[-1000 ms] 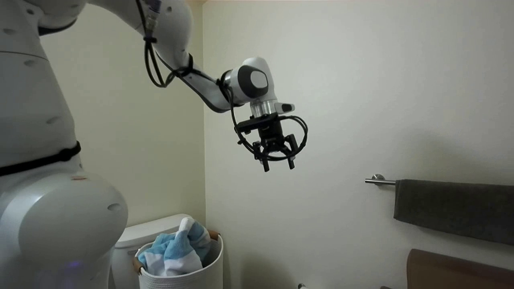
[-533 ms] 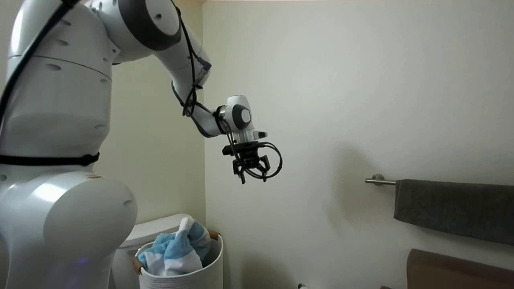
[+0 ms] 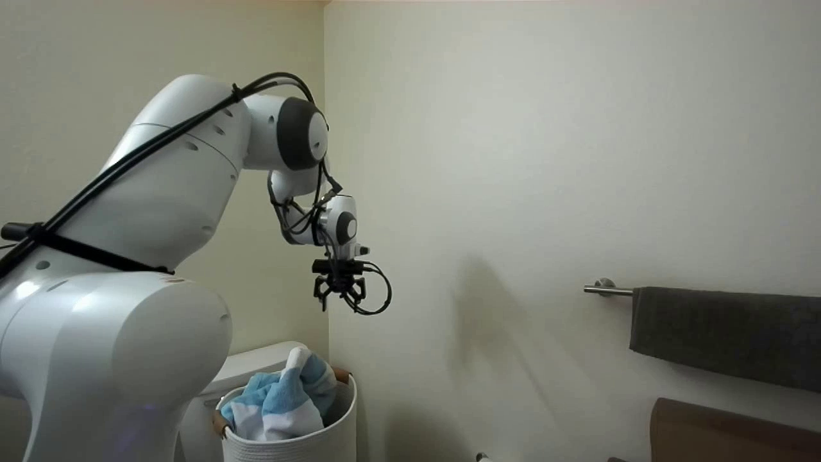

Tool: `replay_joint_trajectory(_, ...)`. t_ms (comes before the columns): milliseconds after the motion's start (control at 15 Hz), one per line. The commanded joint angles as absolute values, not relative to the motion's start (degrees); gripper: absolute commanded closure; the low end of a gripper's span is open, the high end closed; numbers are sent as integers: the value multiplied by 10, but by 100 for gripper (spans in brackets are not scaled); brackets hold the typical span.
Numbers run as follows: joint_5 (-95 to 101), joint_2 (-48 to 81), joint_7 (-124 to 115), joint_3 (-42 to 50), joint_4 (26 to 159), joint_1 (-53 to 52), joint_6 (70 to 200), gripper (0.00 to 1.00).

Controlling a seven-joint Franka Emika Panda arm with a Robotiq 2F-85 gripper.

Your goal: Put the towel on the couch

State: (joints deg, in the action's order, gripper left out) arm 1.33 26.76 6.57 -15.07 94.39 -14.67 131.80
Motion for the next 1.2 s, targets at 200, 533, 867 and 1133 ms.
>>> replay_joint_trajectory(200, -7, 399, 165, -192, 795, -184, 1184, 0)
replay_joint_trajectory(533, 16, 446, 154, -180, 738, -232, 1054, 0)
replay_joint_trajectory(867, 25, 475, 134, -169, 728, -262, 993, 0)
replay_joint_trajectory(1133, 89, 468, 73, -123, 760, -296, 1057, 0)
